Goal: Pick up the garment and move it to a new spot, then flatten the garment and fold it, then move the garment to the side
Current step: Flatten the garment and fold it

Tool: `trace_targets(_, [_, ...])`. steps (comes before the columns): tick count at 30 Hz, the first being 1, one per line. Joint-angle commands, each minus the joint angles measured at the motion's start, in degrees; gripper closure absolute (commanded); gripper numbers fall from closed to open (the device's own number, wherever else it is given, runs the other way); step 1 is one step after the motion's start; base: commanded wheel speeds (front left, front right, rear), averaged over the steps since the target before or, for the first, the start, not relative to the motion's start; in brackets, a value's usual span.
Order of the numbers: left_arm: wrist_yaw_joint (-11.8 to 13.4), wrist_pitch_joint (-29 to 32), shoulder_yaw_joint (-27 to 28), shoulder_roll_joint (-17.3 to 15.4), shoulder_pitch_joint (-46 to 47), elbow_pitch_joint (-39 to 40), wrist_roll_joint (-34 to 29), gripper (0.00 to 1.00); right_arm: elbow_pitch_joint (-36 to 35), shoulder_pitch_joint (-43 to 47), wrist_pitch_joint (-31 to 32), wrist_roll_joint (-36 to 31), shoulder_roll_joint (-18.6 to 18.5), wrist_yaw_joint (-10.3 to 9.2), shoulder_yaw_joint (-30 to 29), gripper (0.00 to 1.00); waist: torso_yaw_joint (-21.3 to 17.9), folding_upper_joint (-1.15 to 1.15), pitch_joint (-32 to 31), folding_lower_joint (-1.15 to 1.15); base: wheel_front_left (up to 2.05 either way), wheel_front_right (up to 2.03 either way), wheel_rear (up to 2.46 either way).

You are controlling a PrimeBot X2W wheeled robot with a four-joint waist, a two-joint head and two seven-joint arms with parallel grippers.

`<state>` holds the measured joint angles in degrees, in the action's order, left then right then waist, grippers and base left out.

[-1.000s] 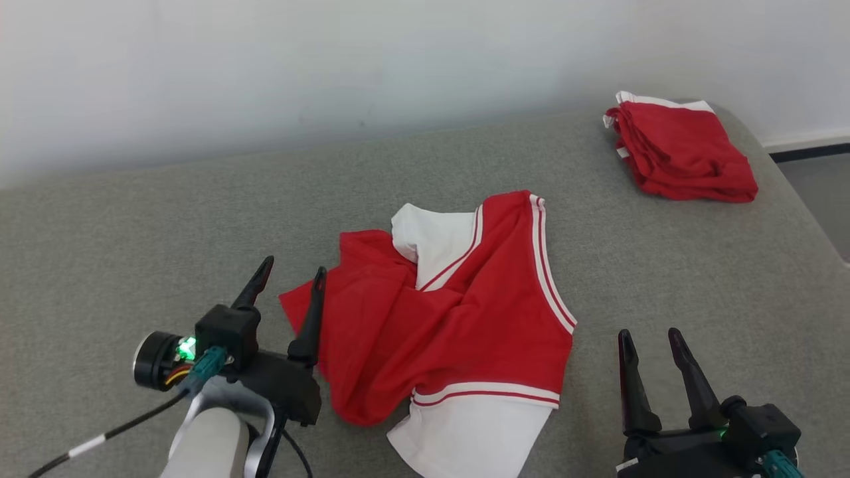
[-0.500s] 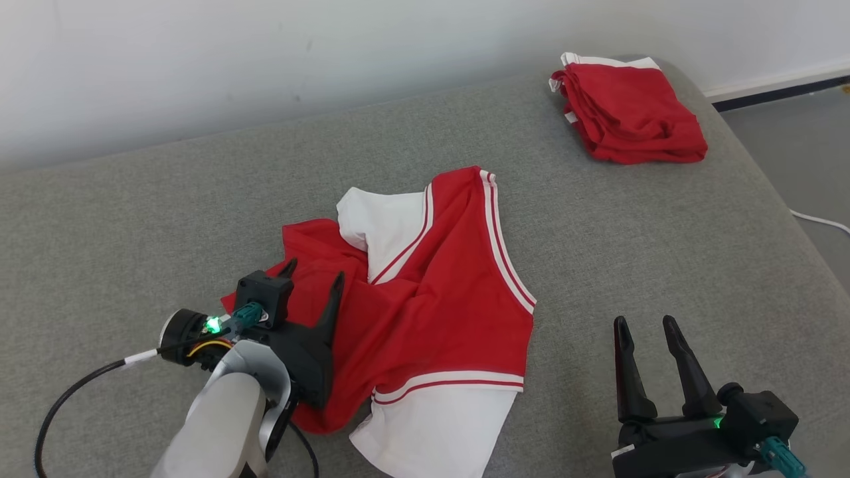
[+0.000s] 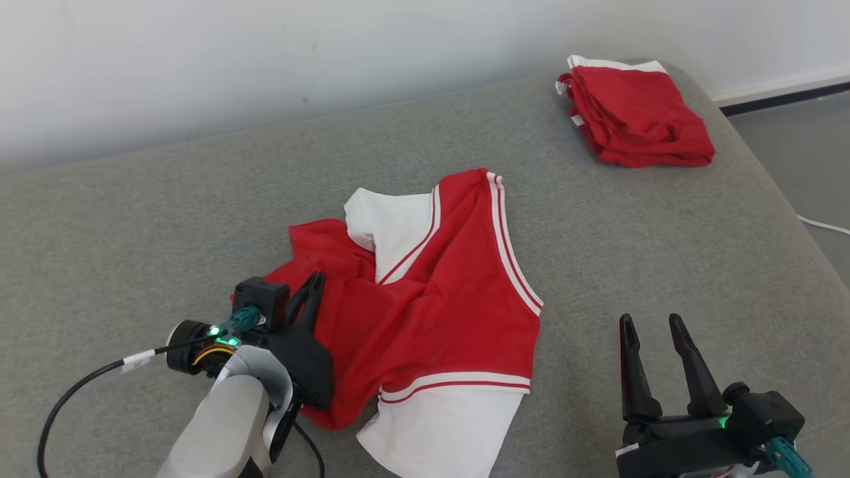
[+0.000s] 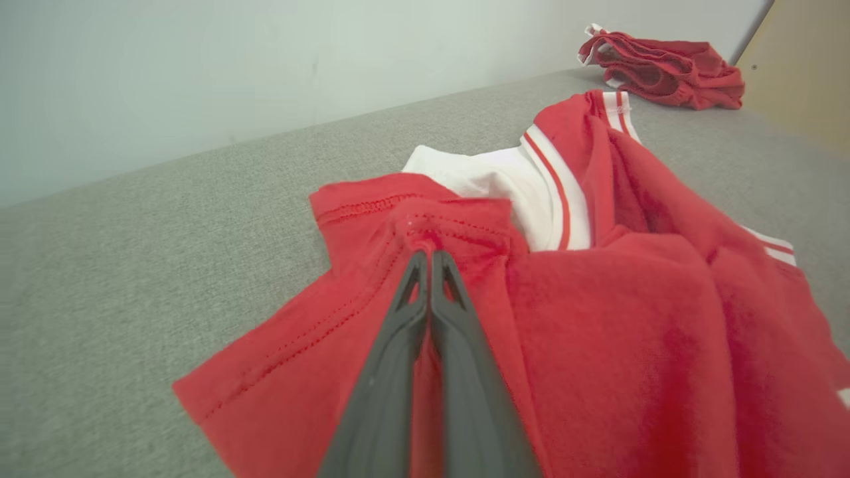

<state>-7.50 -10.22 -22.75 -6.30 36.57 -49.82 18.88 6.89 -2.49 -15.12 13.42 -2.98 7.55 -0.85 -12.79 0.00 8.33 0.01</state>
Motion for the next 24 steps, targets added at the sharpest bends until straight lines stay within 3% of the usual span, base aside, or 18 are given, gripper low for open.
trace_targets(1, [0.08, -0.69, -0.16, 0.03, 0.84, -0.32, 0.32, 1.0, 0.01, 0.36, 0.0, -0.39, 0.22, -0.16, 0.07, 0.0, 1.16, 0.0, -0.55, -0.01, 0.0, 0.0, 0.0])
trace_targets(6, [0.62, -3.71, 1.16, 0.52, 0.92, 1.74, 1.53, 1.0, 0.04, 1.07, 0.0, -0.36, 0.21, -0.16, 0.29, 0.0, 3.89, 0.0, -1.7, -0.01, 0.0, 0.0, 0.0])
trace_targets(11, [2.97, -4.89, 3.33, -0.46, -4.01, 8.16, 2.18, 1.0, 0.19, 2.21, 0.0, -0.17, 0.21, -0.16, -0.08, 0.0, 8.15, 0.0, -2.81, -0.01, 0.0, 0.0, 0.0])
trace_targets(18, [6.59, -4.95, 8.63, -0.48, -17.41, 21.11, 4.66, 1.0, 0.79, 2.79, 0.0, 0.13, 0.19, -0.16, 0.13, 0.0, 13.38, 0.0, -3.54, -0.01, 0.0, 0.0, 0.0])
trace_targets(24, [8.19, -4.98, 12.68, 1.29, -28.37, 27.06, 6.54, 1.0, 1.34, 2.49, 0.0, -0.11, 0.19, -0.16, 0.31, 0.0, 14.52, 0.0, -3.76, -0.01, 0.0, 0.0, 0.0])
